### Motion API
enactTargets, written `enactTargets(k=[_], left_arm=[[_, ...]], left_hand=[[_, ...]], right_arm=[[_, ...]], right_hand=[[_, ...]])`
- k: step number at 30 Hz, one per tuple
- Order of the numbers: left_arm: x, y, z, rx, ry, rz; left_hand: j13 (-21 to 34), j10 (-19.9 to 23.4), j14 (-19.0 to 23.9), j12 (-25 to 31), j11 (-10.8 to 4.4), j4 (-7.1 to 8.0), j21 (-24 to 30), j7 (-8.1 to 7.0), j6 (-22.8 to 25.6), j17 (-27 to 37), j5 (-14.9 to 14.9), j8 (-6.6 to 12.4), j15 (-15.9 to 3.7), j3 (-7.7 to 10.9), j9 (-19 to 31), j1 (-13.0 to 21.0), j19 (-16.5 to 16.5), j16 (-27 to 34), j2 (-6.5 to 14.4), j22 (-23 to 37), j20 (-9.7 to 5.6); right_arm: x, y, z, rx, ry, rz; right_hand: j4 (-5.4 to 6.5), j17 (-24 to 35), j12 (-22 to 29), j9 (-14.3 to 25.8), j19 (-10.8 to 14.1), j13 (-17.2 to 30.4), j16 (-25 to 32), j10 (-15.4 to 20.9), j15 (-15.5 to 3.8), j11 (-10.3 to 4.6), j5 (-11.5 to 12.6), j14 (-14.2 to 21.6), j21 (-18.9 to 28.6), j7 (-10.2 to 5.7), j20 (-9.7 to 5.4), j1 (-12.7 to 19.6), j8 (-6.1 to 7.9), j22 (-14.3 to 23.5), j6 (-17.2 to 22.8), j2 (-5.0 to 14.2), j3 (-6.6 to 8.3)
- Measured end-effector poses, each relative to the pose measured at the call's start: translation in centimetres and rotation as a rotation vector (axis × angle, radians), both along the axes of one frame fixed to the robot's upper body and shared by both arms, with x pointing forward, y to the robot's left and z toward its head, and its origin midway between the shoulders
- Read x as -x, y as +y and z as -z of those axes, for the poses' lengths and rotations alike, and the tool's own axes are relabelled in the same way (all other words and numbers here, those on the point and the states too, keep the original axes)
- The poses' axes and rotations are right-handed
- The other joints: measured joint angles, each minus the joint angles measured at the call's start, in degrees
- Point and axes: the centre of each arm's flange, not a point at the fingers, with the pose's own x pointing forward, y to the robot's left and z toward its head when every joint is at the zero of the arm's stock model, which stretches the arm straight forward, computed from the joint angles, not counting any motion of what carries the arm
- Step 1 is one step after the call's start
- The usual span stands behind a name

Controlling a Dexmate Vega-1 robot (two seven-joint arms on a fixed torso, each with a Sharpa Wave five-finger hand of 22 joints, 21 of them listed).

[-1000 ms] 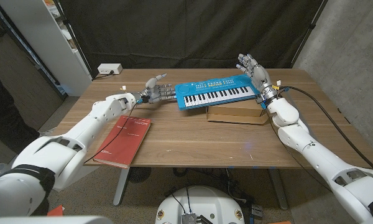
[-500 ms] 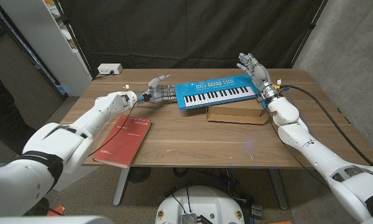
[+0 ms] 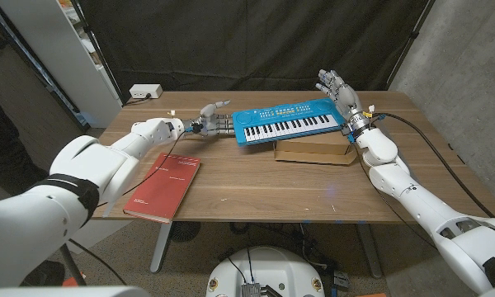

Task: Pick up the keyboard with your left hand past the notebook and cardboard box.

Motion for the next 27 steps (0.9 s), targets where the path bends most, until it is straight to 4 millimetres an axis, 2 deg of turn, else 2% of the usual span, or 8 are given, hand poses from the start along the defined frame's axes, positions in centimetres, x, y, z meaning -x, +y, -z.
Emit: enactTargets(k=[4, 11, 13, 18, 22, 27], left_arm=[[-0.3, -0.4, -0.1, -0.04, 0.001, -0.021], [-0.9, -1.0, -0.7, -0.1, -0.021, -0.074], [-1.0, -1.2, -0.9, -0.115, -0.03, -0.086], [-1.3, -1.8, -1.2, -0.143, -0.046, -0.116], [-1.4, -2.3, -1.4, -0.159, -0.054, -0.129], [-1.5, -2.9, -1.7, -0.18, -0.067, -0.13]], left_hand=[[0.0, 1.2, 0.9, 0.0, 0.01, -0.47, 0.0, -0.02, 1.0, 0.0, 0.0, 0.0, -0.33, 0.03, 0.0, 2.2, 1.0, 0.0, 0.0, 0.0, -1.03], [0.0, 3.0, 2.7, 0.0, -1.11, -1.08, -0.2, 0.09, 3.0, 0.0, 0.0, 0.23, -2.1, 0.68, 0.0, 7.9, 2.6, 0.0, 0.1, 0.0, -2.64], [0.0, 3.7, 3.7, 0.1, -1.83, -1.0, -0.2, 0.23, 4.0, 0.0, 0.0, 0.23, -2.38, 0.91, 0.2, 9.3, 3.2, 0.2, -0.1, 0.0, -3.15], [0.0, 6.9, 6.5, 0.6, -2.83, -1.0, -0.2, 0.38, 6.7, 0.2, 0.0, 0.67, -3.74, 0.91, 0.3, 13.7, 5.5, 0.5, -0.9, 0.1, -4.22], [0.3, 9.0, 8.8, 1.0, -3.49, -0.82, -0.2, 0.63, 8.8, 0.1, 0.0, 1.12, -4.33, 0.72, 0.3, 15.2, 7.0, 1.1, -1.0, 0.1, -4.94], [0.3, 9.1, 9.2, 1.0, -3.55, -0.83, -0.2, 0.82, 9.0, 0.1, 0.0, 1.12, -4.73, 0.73, 0.3, 16.2, 7.3, 1.1, -1.4, 0.1, -5.31]], right_arm=[[0.1, -0.2, -0.1, -0.002, -0.005, 0.001], [0.1, -0.6, 0.0, -0.004, -0.006, 0.006], [0.1, -0.8, 0.1, -0.004, -0.006, 0.008], [0.1, -1.1, 0.2, -0.005, -0.005, 0.013], [0.1, -1.4, 0.2, -0.005, -0.005, 0.018], [0.2, -1.7, 0.2, -0.003, -0.004, 0.021]], right_hand=[[0.0, 0.0, 0.0, 0.0, 0.0, 0.0, 0.0, 0.0, 0.0, 0.0, 0.0, 0.0, 0.0, 0.0, 0.0, 0.0, -0.02, 0.0, 0.0, 0.0, 0.0], [0.0, 0.0, 0.0, 0.0, 0.0, 0.0, 0.0, 0.3, 0.0, 0.32, 0.0, 0.0, 0.0, 0.16, 0.0, 0.0, -0.02, 0.0, 0.2, 0.0, 0.0], [0.0, 0.0, 0.0, 0.0, 0.0, 0.0, 0.0, 0.5, 0.21, 0.09, 0.0, 0.2, 0.0, 0.31, 0.0, 0.0, -0.02, 0.0, 0.3, 0.0, 0.0], [0.0, 0.0, 0.0, 0.0, 0.0, 0.0, 0.0, 0.6, 0.31, 0.0, 0.0, 0.3, 0.0, 0.31, 0.0, 0.0, -0.02, 0.0, 0.3, 0.0, 0.0], [0.0, 0.0, 0.0, 0.0, 0.0, 0.0, 0.0, 0.6, 0.31, 0.0, 0.0, 0.3, -0.1, 0.31, 0.0, 0.0, -0.02, 0.0, 0.3, 0.0, 0.0], [0.0, 0.0, 0.0, 0.0, 0.0, 0.0, 0.0, 0.6, 0.51, 0.01, 0.0, 0.5, -0.2, 0.62, 0.0, 0.0, -0.02, 0.0, 0.6, 0.0, 0.0]])
